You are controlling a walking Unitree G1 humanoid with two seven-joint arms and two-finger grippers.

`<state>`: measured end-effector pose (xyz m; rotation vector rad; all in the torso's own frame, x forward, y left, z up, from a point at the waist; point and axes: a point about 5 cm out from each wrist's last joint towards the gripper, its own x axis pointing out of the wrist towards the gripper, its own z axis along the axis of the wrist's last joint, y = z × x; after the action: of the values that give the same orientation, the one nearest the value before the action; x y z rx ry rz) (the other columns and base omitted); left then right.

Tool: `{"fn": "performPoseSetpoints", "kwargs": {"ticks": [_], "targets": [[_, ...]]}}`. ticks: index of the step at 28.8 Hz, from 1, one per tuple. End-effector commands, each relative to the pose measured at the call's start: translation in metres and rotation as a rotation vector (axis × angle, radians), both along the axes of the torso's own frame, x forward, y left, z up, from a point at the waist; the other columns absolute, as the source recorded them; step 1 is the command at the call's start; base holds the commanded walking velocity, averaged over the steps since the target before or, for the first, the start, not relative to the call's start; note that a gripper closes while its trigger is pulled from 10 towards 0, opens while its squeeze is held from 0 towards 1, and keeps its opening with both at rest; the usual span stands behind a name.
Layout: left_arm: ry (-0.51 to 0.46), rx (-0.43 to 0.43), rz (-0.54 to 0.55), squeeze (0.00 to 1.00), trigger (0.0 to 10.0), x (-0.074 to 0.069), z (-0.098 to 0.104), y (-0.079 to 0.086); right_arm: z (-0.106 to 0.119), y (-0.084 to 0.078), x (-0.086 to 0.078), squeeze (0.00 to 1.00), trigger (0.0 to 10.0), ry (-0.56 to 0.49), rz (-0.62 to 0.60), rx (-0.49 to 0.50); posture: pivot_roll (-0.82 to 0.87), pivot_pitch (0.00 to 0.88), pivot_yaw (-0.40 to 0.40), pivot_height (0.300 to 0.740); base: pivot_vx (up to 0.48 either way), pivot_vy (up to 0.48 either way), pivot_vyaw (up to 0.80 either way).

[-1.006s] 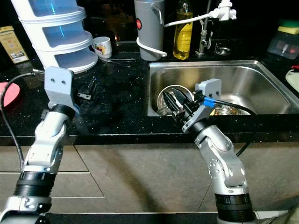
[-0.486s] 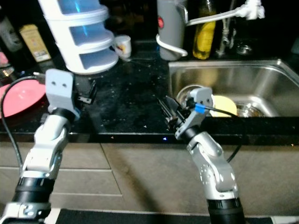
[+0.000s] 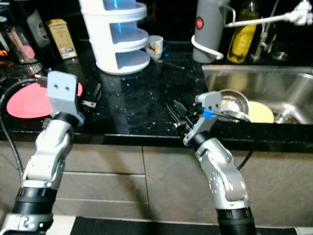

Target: Kitchen organization

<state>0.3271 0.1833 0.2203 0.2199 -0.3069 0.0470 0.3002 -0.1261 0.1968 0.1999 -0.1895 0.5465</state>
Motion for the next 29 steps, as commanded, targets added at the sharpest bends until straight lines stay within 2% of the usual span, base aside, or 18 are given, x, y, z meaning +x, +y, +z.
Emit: {"fn": "performPoseSetpoints", "kwargs": {"ticks": [1, 9, 23, 26, 29], "targets": [[0.013, 0.007, 0.008, 0.0, 10.0, -0.0012, -0.0013, 0.0007, -0.0011, -0.0004, 0.0004, 0.0, 10.0, 0.003, -0.004, -0.009, -0.03, 0.0, -0.005, 0.74, 0.0, 0.307, 0.0], [0.002, -0.013, 0.012, 0.0, 10.0, -0.0022, 0.0022, 0.0014, -0.0012, -0.001, 0.0014, 0.0, 10.0, 0.004, -0.008, -0.013, -0.03, 0.0, -0.01, 0.74, 0.0, 0.292, 0.0], [-0.001, -0.054, 0.016, 0.0, 10.0, -0.006, 0.0036, 0.0051, -0.002, -0.0021, 0.0022, 0.0, 10.0, 0.004, -0.002, -0.021, -0.02, 0.0, -0.013, 0.74, 0.0, 0.0, 0.0], [0.015, -0.05, 0.021, 0.0, 10.0, -0.0065, 0.002, 0.0054, -0.002, -0.0021, 0.0018, 0.0, 10.0, 0.005, -0.001, -0.021, -0.02, 0.0, -0.013, 0.74, 0.0, -0.48, 0.0], [0.014, -0.085, 0.042, 0.0, 10.0, -0.0076, 0.0013, 0.0088, -0.0023, -0.0018, 0.0015, 0.0, 10.0, 0.005, 0.0, -0.023, -0.03, 0.0, -0.012, 0.74, 0.0, -0.439, 0.0]]}}
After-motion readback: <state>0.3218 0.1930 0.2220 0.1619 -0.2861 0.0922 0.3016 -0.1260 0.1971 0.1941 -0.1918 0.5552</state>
